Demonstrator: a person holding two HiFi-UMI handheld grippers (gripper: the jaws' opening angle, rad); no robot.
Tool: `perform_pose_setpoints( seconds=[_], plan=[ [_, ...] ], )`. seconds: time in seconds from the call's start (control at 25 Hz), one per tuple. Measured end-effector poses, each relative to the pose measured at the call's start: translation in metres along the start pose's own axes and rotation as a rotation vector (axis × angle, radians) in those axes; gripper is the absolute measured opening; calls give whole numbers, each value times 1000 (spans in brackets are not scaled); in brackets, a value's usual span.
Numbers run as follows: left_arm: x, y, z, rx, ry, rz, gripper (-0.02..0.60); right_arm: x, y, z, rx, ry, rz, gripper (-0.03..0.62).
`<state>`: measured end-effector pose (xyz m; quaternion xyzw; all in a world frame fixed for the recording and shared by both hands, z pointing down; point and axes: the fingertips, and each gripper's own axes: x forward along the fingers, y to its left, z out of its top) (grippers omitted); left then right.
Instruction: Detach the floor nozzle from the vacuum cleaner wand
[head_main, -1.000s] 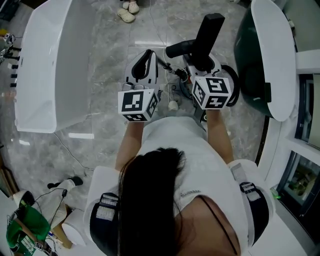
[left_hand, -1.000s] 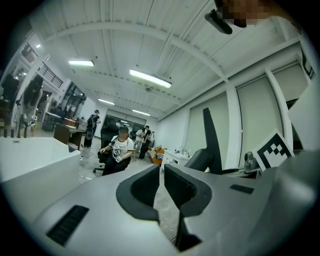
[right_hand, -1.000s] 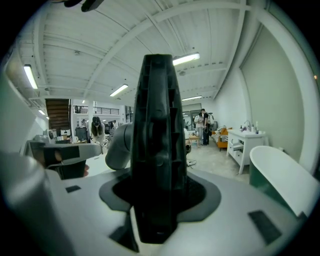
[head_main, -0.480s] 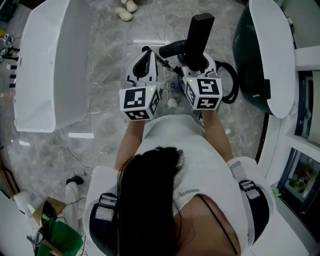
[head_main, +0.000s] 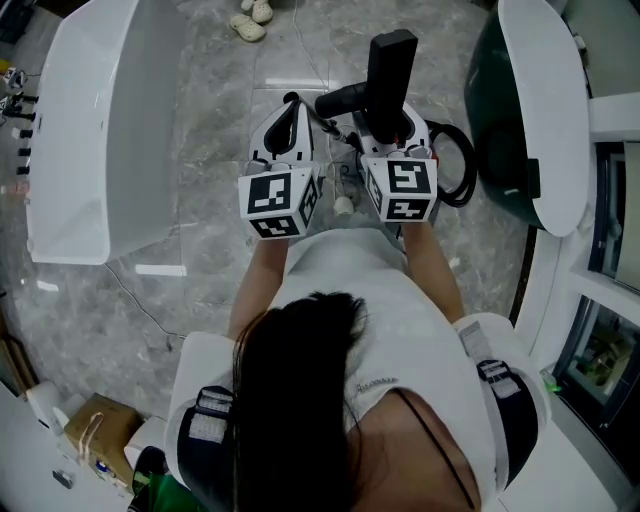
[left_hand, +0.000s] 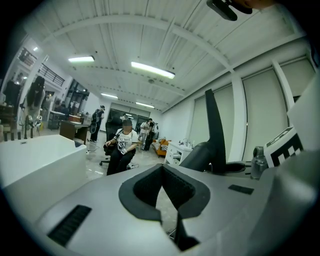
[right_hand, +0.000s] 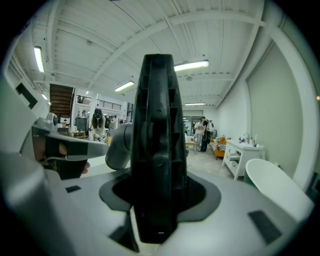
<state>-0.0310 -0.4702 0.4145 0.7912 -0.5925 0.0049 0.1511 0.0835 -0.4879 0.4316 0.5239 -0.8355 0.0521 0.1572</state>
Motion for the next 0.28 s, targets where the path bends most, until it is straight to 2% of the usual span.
perform_pose_setpoints(
  seconds=[0.28],
  plan=[
    [5, -1, -1, 5, 18, 7, 5, 3, -3, 3, -18, 1, 2, 222]
  ],
)
